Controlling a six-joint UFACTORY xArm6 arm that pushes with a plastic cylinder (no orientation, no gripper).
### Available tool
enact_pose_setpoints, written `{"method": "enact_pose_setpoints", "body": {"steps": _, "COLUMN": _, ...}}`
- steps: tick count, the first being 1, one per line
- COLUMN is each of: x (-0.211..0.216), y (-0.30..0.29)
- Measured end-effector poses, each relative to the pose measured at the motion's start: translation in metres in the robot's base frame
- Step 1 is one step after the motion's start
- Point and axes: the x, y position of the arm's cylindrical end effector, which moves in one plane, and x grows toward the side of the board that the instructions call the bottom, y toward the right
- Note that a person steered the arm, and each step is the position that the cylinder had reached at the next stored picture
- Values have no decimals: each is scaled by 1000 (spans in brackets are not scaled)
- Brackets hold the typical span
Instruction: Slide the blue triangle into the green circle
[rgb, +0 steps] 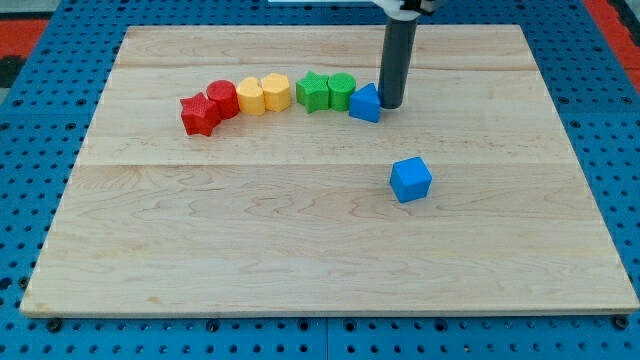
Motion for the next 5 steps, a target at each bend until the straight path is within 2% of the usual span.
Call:
{"method": "enact_pose_setpoints", "body": {"steps": 1, "x": 0, "y": -4}}
{"method": "enact_pose_setpoints", "body": {"steps": 2, "x": 19, "y": 42}}
{"method": "enact_pose_setpoints", "body": {"steps": 3, "x": 55, "y": 104}}
{"method": "enact_pose_setpoints", "body": {"steps": 4, "x": 120, "y": 134}}
{"method": "enact_pose_setpoints", "body": {"steps": 5, "x": 174, "y": 114}}
